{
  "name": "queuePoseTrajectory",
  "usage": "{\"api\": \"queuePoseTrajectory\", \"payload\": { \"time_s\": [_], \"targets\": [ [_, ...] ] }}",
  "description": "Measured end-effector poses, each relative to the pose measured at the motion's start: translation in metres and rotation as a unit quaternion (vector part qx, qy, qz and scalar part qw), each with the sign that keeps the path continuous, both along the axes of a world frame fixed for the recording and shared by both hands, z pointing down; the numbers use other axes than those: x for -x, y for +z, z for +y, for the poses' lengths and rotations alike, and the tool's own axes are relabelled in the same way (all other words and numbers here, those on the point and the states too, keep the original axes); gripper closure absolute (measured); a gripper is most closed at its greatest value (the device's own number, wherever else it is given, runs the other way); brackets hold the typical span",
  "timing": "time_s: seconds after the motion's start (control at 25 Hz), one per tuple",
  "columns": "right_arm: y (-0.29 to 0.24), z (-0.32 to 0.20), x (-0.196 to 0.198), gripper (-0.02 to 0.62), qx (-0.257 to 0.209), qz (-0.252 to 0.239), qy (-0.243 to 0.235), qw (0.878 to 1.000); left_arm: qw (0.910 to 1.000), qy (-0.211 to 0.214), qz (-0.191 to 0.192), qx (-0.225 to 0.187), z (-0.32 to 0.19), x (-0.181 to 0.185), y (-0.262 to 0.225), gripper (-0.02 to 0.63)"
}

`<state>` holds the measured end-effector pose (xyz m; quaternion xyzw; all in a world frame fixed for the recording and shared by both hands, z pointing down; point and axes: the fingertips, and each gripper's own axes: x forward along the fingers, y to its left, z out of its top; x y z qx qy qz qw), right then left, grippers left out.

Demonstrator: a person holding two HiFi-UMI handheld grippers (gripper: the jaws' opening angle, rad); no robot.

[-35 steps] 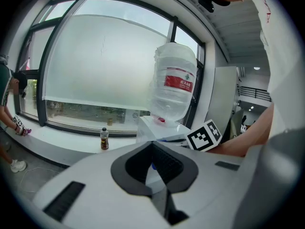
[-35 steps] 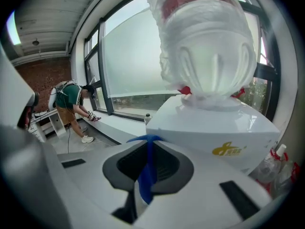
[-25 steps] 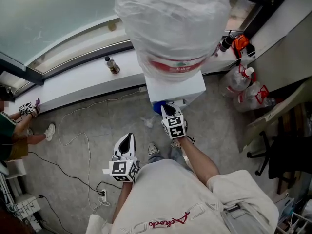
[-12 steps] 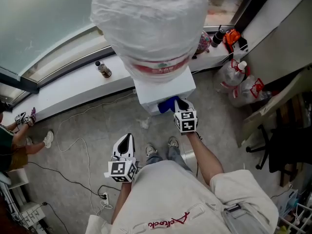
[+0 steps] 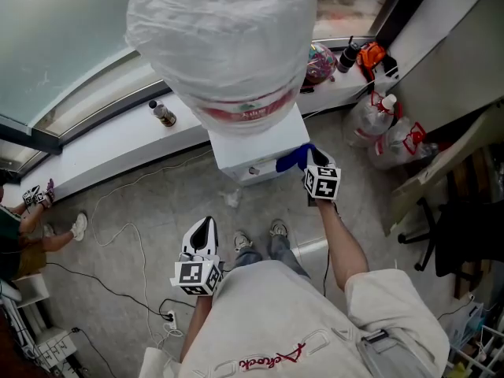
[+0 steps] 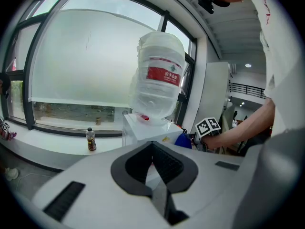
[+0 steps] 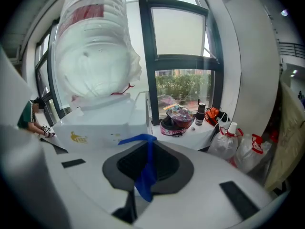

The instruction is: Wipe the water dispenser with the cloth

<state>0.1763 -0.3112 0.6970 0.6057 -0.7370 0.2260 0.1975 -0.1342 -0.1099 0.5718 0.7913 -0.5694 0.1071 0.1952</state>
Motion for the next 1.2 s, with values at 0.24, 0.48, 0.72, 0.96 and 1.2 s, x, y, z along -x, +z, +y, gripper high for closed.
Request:
{"api": "queuePoseTrajectory", "payload": {
  "time_s": [0.24, 0.48, 0.72, 0.96, 1.2],
  "targets": [
    [-0.004, 0.008, 0.007, 0.557, -0.006, -0.005, -0.002, 1.000, 1.0000, -0.001, 0.000, -0.002, 0.001, -0.002, 0.000, 0.594],
    [-0.027, 0.040, 0.043, 0.557, -0.037, 0.002, -0.046, 0.998, 1.0000, -0.003, 0.005, -0.007, 0.002, 0.000, -0.001, 0.594],
    [-0.038, 0.088, 0.128, 0.557, -0.048, -0.017, -0.136, 0.989, 0.9999, -0.006, 0.012, -0.010, 0.008, 0.005, -0.001, 0.594],
    [-0.031, 0.118, 0.213, 0.557, -0.030, -0.050, -0.205, 0.977, 0.9996, -0.024, 0.011, -0.010, 0.019, 0.026, -0.002, 0.594],
    [-0.009, 0.120, 0.276, 0.557, -0.010, -0.053, -0.254, 0.966, 0.9985, -0.054, 0.005, -0.001, 0.034, 0.059, 0.001, 0.594]
  ]
}}
